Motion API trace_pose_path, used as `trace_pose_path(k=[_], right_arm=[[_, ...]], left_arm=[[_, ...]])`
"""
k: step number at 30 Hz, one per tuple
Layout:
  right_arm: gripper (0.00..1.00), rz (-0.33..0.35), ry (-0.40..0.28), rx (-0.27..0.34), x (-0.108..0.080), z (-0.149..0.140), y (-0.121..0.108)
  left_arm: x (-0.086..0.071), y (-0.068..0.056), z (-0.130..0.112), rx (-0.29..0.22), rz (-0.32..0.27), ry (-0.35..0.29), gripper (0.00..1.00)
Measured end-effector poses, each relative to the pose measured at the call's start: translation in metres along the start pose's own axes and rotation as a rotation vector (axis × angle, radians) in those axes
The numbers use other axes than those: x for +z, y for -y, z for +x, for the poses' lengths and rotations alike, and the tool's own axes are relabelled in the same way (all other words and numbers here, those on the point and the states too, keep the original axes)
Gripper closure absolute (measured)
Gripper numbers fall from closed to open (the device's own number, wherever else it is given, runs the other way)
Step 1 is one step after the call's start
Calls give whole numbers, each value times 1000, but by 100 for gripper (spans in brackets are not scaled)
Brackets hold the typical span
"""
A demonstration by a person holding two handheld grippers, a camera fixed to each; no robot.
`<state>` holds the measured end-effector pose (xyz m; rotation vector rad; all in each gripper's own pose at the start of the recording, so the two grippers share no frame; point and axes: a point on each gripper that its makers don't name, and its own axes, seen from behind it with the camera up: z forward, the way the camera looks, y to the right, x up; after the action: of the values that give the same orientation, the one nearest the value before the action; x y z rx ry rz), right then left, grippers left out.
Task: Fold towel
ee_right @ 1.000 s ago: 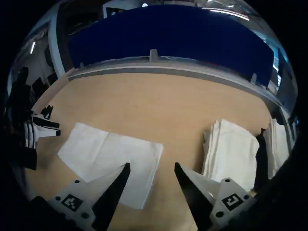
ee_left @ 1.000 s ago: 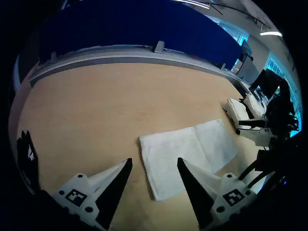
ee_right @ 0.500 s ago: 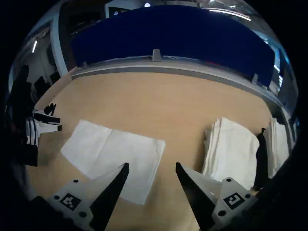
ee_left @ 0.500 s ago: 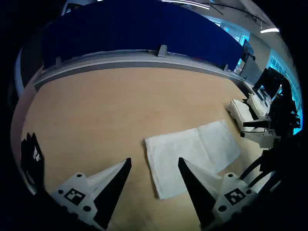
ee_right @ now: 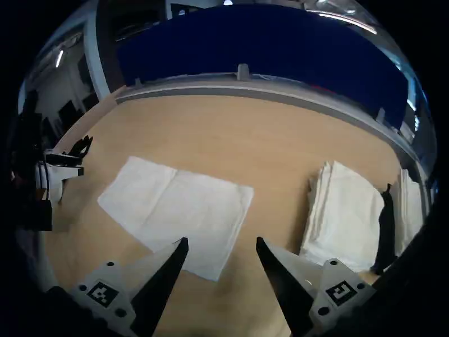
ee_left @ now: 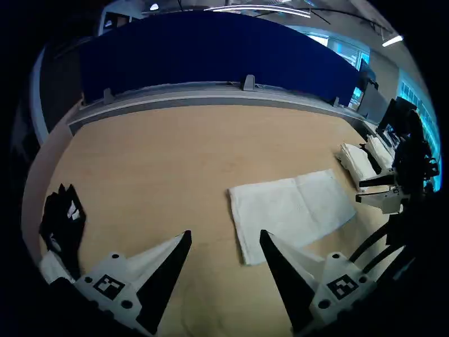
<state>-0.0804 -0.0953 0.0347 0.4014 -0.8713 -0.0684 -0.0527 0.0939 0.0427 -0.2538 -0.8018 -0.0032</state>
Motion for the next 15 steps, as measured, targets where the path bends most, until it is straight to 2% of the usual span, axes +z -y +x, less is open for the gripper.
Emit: trace_pose_path(k=[9,15], right_arm=[[6,22,21,-21,-4,-14,8],[6,43,42,-57,-9,-24,14]], left_arm=[[-32,11,-40,-14,56,16,10],[-48,14,-54,-34,80,14,10]])
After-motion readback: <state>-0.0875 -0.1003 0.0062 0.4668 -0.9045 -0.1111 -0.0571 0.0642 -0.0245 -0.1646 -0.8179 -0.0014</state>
